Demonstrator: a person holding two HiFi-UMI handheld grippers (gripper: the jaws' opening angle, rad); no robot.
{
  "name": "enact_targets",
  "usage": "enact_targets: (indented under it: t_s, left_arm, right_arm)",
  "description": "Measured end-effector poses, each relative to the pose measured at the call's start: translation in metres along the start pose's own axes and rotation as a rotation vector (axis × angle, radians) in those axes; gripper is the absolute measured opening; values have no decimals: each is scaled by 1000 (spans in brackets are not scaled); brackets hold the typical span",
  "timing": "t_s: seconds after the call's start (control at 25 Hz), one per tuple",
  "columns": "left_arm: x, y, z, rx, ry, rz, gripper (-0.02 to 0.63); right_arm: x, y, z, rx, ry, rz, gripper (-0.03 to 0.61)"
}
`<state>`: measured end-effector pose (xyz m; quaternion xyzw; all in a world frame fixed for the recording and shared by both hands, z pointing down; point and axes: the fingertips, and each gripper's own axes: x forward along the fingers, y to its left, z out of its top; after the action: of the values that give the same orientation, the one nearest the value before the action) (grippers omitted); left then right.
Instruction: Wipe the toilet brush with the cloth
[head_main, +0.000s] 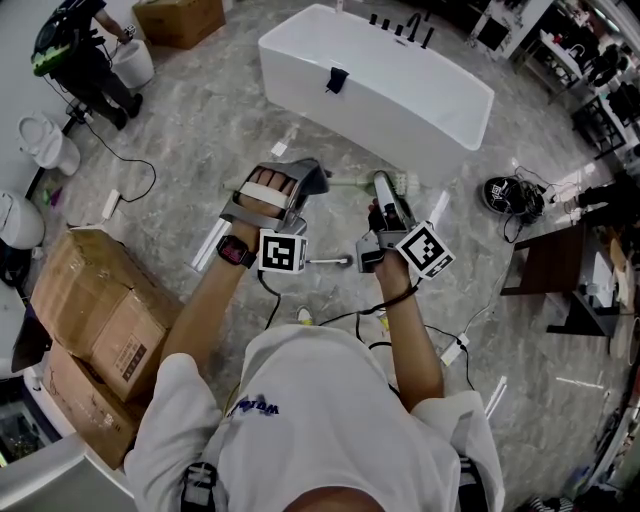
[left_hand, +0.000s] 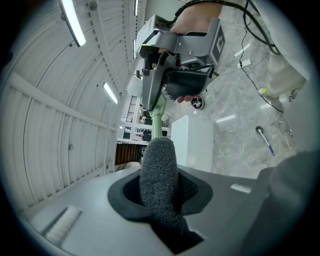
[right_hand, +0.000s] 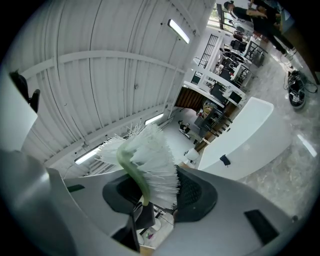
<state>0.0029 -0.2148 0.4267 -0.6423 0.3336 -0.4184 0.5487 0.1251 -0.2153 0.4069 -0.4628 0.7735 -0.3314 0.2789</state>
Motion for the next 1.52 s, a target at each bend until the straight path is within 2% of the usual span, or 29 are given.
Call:
enact_targets:
  t_s: [1.52]
  left_arm:
    - [-3,-7,-26,-1,24,-4,89]
  right_arm:
    - [4,-9,0,25,17,-6,163]
